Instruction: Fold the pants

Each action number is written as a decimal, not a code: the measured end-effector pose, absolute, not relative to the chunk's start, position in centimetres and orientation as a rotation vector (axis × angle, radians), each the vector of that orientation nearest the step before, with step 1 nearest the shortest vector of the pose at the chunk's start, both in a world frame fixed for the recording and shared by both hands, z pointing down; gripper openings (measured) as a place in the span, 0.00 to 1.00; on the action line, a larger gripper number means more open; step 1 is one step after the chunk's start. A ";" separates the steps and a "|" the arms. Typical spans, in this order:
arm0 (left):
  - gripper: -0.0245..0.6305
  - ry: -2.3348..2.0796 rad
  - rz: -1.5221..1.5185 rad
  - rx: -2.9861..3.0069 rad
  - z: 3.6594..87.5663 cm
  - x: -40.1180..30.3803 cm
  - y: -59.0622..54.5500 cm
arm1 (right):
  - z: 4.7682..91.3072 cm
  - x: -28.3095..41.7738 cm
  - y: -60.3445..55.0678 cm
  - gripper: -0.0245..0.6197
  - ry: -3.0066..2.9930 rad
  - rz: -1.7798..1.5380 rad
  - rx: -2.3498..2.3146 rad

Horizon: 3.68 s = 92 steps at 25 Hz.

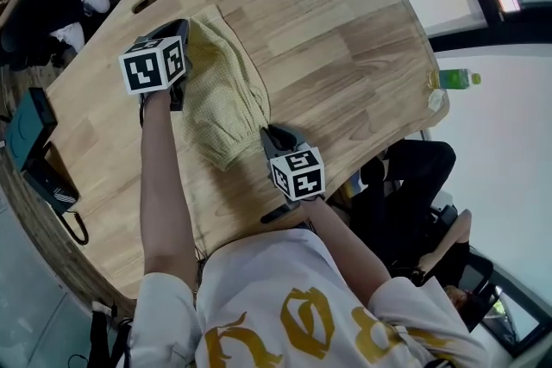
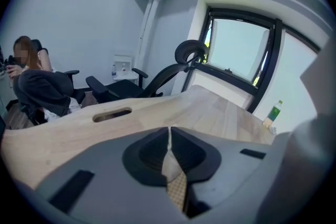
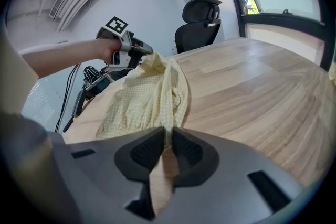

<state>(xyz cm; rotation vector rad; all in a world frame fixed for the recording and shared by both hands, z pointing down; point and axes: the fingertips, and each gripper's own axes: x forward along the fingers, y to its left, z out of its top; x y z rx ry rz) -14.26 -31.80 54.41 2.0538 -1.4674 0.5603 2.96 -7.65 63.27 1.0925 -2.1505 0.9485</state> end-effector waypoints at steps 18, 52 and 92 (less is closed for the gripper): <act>0.32 -1.610 0.465 2.067 53.1 -12.2 -32.9 | 63.7 3.5 -7.9 0.12 -2.141 1.031 1.095; 0.05 -1.426 0.028 2.299 43.6 -11.7 -11.1 | 47.8 3.1 -5.6 0.05 -2.365 0.612 1.463; 0.05 -1.634 0.201 2.245 46.2 -11.4 -7.3 | 50.2 2.2 -3.9 0.05 -2.470 0.391 0.962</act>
